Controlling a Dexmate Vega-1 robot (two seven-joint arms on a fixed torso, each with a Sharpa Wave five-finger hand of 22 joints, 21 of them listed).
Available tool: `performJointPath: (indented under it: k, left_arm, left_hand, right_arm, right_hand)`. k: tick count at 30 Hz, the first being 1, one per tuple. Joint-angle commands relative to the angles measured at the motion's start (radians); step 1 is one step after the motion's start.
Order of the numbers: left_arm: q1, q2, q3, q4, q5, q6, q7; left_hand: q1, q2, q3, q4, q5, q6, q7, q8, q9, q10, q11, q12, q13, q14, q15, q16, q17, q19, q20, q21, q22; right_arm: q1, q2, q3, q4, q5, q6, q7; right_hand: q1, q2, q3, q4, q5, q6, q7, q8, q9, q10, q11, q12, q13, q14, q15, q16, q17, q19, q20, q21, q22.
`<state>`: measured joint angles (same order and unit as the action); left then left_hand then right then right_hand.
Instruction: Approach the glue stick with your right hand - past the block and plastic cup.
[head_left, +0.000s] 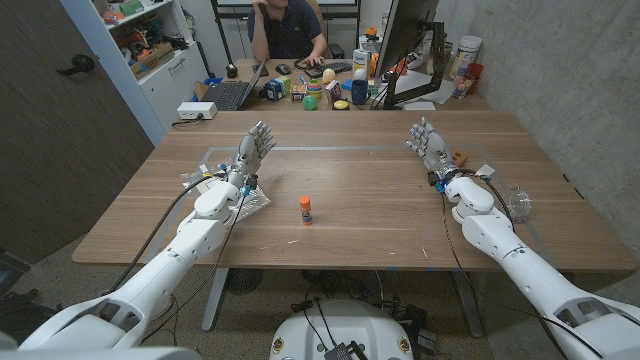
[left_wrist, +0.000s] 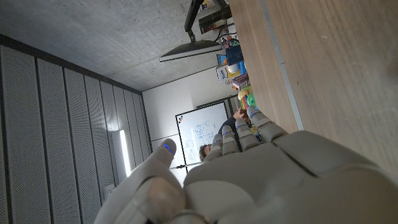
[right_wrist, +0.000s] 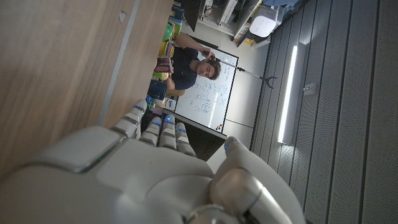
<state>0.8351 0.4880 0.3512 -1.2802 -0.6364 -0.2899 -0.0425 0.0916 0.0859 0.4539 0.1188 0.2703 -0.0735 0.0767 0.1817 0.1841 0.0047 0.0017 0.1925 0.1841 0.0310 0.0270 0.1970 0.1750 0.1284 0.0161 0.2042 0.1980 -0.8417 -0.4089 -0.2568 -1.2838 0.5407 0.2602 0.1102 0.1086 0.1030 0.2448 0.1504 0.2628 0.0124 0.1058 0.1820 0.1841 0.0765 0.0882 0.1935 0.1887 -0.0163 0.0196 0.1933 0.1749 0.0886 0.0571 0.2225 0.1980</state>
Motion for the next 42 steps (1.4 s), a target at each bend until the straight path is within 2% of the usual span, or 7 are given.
performJointPath:
  k: [1, 9, 16, 23, 24, 29, 42]
  left_arm:
    - [-0.003, -0.047, -0.05, 0.025, 0.051, 0.007, -0.042]
    - [-0.007, -0.076, -0.083, 0.041, 0.078, 0.018, -0.079]
    - [-0.007, -0.095, -0.109, 0.054, 0.095, 0.025, -0.104]
    - [-0.007, -0.112, -0.133, 0.072, 0.105, 0.026, -0.131]
    - [-0.009, -0.115, -0.135, 0.078, 0.106, 0.024, -0.137]
    - [-0.022, -0.127, -0.146, 0.105, 0.111, 0.018, -0.164]
    - [-0.059, -0.145, -0.166, 0.167, 0.122, 0.0, -0.225]
  left_hand:
    - [0.003, 0.005, 0.007, 0.0, 0.005, 0.002, 0.007, 0.008, 0.001, 0.002, -0.002, 0.006, 0.004, 0.001, 0.006, 0.007, 0.005, 0.008, -0.002, 0.006, 0.001]
    - [0.001, 0.001, 0.003, 0.0, 0.005, 0.001, 0.007, 0.007, 0.001, 0.003, -0.002, 0.007, 0.004, 0.0, 0.007, 0.007, 0.006, 0.006, -0.001, 0.005, 0.001]
    - [0.0, -0.001, 0.001, 0.0, 0.005, 0.002, 0.007, 0.008, 0.001, 0.004, -0.001, 0.007, 0.004, 0.0, 0.006, 0.007, 0.006, 0.006, 0.0, 0.005, 0.001]
    - [-0.001, -0.002, -0.001, 0.001, 0.006, 0.002, 0.007, 0.007, 0.001, 0.004, -0.002, 0.007, 0.004, 0.0, 0.007, 0.007, 0.006, 0.006, 0.0, 0.005, 0.001]
    - [-0.001, -0.003, -0.001, 0.001, 0.006, 0.002, 0.007, 0.007, 0.001, 0.004, -0.001, 0.007, 0.004, 0.001, 0.007, 0.007, 0.006, 0.006, 0.0, 0.005, 0.001]
    - [-0.001, -0.003, -0.002, 0.001, 0.007, 0.002, 0.007, 0.007, 0.001, 0.004, -0.003, 0.007, 0.004, 0.0, 0.006, 0.007, 0.006, 0.006, 0.001, 0.005, 0.001]
    - [-0.002, -0.003, -0.003, 0.001, 0.008, 0.002, 0.007, 0.007, 0.001, 0.004, -0.003, 0.007, 0.004, 0.0, 0.006, 0.007, 0.006, 0.006, 0.001, 0.005, 0.001]
  right_arm:
    - [-0.022, 0.3, 0.338, -0.012, -0.338, -0.093, 0.217]
    - [-0.047, 0.46, 0.465, -0.095, -0.535, -0.077, 0.34]
    - [-0.068, 0.546, 0.517, -0.205, -0.663, -0.072, 0.422]
    - [-0.091, 0.585, 0.524, -0.298, -0.783, -0.064, 0.493]
    - [-0.093, 0.592, 0.525, -0.307, -0.798, -0.069, 0.499]
    - [-0.097, 0.612, 0.525, -0.331, -0.838, -0.074, 0.556]
    - [-0.073, 0.614, 0.485, -0.345, -0.921, 0.006, 0.666]
  right_hand:
    - [0.001, 0.009, 0.006, -0.002, 0.006, 0.002, 0.007, 0.007, 0.002, -0.003, 0.007, 0.004, 0.003, 0.0, 0.01, 0.005, 0.003, 0.009, -0.003, 0.006, 0.002]
    - [0.008, 0.0, 0.003, -0.011, 0.007, -0.028, -0.047, -0.002, 0.003, -0.026, 0.008, -0.004, 0.003, 0.01, 0.033, 0.007, 0.002, 0.014, 0.005, 0.006, 0.001]
    - [0.012, -0.052, -0.027, -0.029, 0.001, -0.083, -0.078, -0.008, 0.003, -0.077, 0.005, -0.014, 0.004, 0.003, 0.052, 0.004, 0.003, 0.029, 0.056, 0.007, -0.001]
    - [0.01, -0.099, -0.062, -0.042, -0.005, -0.153, -0.087, -0.008, 0.004, -0.151, -0.007, -0.017, 0.005, -0.025, 0.065, 0.0, 0.005, 0.045, 0.14, 0.002, -0.007]
    - [0.009, -0.112, -0.074, -0.045, -0.006, -0.154, -0.089, -0.001, 0.003, -0.152, -0.015, -0.01, 0.004, -0.018, 0.048, 0.004, 0.004, 0.088, 0.148, 0.014, -0.009]
    - [0.014, -0.129, -0.09, -0.051, -0.003, -0.174, -0.078, -0.003, 0.003, -0.16, -0.021, -0.009, 0.003, -0.004, 0.043, 0.009, 0.003, 0.143, 0.153, 0.025, -0.012]
    - [0.015, -0.148, -0.108, -0.056, -0.001, -0.187, -0.106, 0.0, 0.003, -0.172, -0.041, -0.009, 0.001, -0.006, 0.024, 0.007, 0.002, 0.131, 0.16, 0.005, -0.018]
